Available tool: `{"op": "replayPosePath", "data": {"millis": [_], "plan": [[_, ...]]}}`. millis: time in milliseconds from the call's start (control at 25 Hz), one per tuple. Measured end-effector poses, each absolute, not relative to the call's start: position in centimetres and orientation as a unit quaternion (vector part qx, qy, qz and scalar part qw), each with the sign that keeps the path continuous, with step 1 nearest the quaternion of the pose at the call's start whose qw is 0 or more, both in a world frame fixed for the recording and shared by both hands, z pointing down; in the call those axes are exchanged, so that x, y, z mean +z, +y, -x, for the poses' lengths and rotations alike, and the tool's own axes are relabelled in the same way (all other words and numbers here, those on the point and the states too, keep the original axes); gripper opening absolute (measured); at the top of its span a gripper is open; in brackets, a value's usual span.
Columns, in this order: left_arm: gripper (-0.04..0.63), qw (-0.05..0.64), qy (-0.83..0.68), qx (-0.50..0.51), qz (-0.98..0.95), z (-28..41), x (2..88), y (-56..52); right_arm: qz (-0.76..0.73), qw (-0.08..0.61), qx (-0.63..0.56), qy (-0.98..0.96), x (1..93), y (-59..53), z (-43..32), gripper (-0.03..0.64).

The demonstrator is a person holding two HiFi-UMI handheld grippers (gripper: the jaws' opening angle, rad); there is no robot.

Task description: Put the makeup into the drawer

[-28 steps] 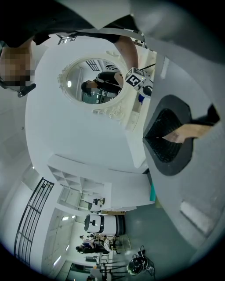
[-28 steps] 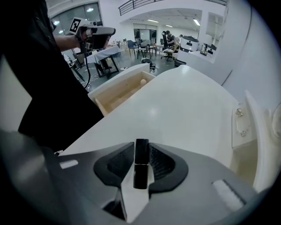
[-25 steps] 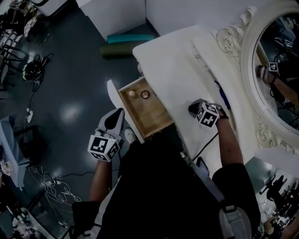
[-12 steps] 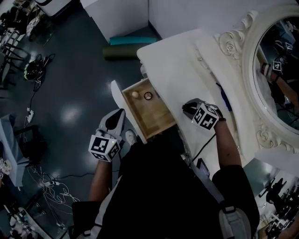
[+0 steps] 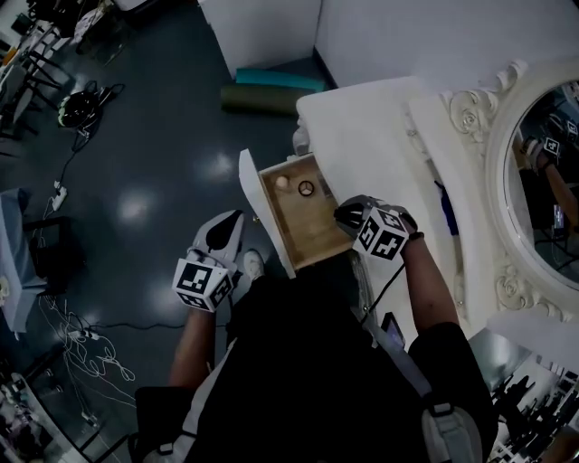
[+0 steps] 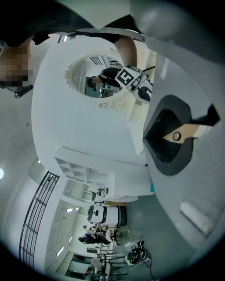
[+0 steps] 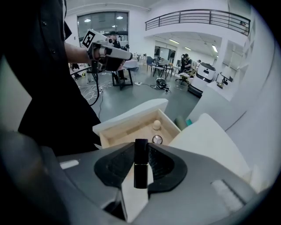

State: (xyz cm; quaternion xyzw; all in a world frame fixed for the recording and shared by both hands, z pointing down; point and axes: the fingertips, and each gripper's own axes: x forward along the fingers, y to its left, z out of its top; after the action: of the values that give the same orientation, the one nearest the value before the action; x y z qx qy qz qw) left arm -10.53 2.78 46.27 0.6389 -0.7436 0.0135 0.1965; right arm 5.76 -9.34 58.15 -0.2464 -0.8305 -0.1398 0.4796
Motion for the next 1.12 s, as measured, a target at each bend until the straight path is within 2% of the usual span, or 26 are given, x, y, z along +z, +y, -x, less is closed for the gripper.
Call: {"op": "replayPosePath", "data": {"millis": [480,920,1120], "plan": [[0.003,0.206,-0.788,0.004,-0.58,14.2,46.6,9.7,0.26,0.48,-0.176,-0.819,61.0,-3.8,1.9,0.094],[0.005,0.222,-0.805,0.003,-0.551,16.3,47.6,14.2,0.161,0.526,-0.107,-0.829,66.6,-2.7,5.5,0.094],[0.005,0.232,-0.81,0.005,-0.539,17.3,47.9,15.7,0.098,0.54,-0.038,-0.835,68.3,-3.5,6.7,0.094]]}}
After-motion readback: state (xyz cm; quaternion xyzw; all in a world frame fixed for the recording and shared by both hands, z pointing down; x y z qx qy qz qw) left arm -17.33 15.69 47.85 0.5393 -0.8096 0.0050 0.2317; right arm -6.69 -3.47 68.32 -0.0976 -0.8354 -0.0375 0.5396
